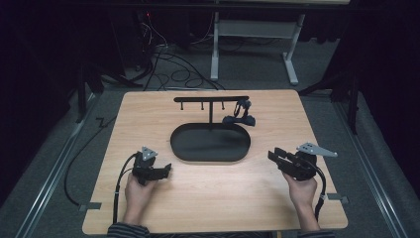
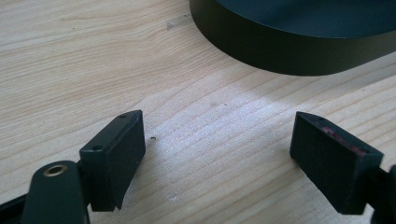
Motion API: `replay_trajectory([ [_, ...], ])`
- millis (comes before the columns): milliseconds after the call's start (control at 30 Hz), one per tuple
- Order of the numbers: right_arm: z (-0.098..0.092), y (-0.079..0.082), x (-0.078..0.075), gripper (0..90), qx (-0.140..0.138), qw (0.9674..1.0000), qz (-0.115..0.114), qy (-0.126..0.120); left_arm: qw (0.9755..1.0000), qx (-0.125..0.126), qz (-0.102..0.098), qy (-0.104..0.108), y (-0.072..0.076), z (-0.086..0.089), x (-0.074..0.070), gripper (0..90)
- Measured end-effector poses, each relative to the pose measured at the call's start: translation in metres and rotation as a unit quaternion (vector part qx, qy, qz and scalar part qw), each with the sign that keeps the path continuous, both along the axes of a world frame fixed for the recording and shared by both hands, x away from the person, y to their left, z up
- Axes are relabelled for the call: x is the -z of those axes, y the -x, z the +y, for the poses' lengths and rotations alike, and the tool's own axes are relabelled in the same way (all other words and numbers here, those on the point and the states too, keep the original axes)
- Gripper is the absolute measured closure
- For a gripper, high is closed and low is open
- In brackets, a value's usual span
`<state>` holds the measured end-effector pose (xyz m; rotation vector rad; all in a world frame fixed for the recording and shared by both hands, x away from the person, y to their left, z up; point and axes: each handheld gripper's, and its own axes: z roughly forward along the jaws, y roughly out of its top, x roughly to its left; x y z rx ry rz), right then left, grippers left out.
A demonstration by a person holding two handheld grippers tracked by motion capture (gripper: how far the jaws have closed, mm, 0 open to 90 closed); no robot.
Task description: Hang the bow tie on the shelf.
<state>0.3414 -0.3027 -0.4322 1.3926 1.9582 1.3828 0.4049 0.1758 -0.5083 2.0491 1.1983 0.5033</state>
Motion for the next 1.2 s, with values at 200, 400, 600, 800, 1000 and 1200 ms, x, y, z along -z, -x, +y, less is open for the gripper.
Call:
replay_trajectory([
  [200,0.012,-0.007,0.000,63.0,-0.011,0.9999,0.002,0.010,1.0000,0.000,0.000,0.000,0.000,0.000,0.000,18.5],
  [400,0.017,-0.011,0.001,63.0,-0.017,0.9997,0.009,0.017,1.0000,0.000,0.000,0.000,0.000,0.000,0.000,18.5],
  [600,0.021,-0.016,0.008,62.8,-0.025,0.9994,0.020,0.012,1.0000,0.000,0.000,0.000,0.000,0.000,0.000,18.5],
  [800,0.022,-0.017,0.012,62.4,-0.029,0.9992,0.024,0.007,1.0000,0.000,0.000,-0.001,0.000,0.000,0.000,18.5],
  [1000,0.023,-0.018,0.016,62.4,-0.031,0.9992,0.023,0.005,1.0000,0.000,0.000,-0.001,0.000,0.000,0.000,18.5],
  [1200,0.023,-0.019,0.021,62.4,-0.029,0.9990,0.034,0.008,1.0000,0.001,0.000,-0.001,0.000,0.000,0.000,18.5],
])
